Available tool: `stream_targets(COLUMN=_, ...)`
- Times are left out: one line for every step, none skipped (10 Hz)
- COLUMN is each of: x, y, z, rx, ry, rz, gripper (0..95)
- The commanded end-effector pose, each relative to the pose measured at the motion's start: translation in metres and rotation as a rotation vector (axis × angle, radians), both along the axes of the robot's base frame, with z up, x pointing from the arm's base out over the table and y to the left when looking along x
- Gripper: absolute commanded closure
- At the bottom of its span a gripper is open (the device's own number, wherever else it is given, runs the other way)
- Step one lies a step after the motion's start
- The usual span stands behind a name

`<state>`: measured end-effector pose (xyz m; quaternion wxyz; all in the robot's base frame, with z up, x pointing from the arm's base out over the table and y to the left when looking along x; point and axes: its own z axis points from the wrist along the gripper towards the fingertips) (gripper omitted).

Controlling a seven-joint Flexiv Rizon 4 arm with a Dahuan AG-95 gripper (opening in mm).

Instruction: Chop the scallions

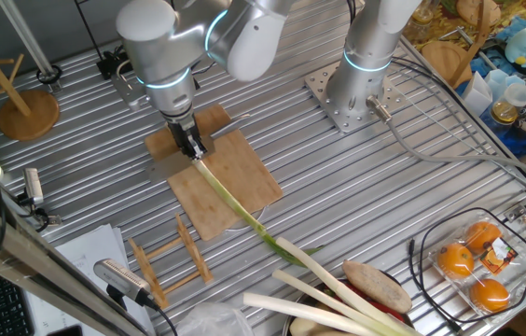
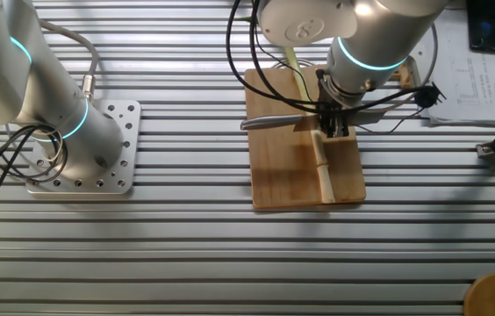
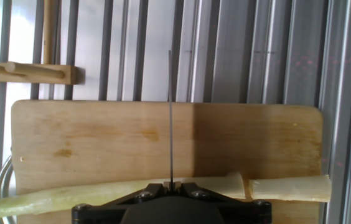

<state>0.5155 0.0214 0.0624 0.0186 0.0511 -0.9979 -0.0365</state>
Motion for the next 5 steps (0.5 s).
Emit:
stream_targets(x=-0.0007, y=0.0002, z=0.0003, rx=-0.002, ry=0.002, rz=0.002, gripper=95.0)
stream_targets(x=-0.0008, y=0.0001, z=0.0000, rx=-0.001, ry=0.002, rz=0.002, gripper=95.0)
stream_targets(x=-0.0006, y=0.0001, z=-0.0008, rx=-0.001, ry=0.001, rz=0.003, gripper=95.0)
stream_targets(x=-0.0003, y=-0.0002, z=-0.0020, rx=-0.001, ry=0.001, rz=0.003, gripper=95.0)
stream_targets(x=-0.0003, y=-0.0002, z=-0.0022, rx=-0.001, ry=0.000, rz=0.003, gripper=95.0)
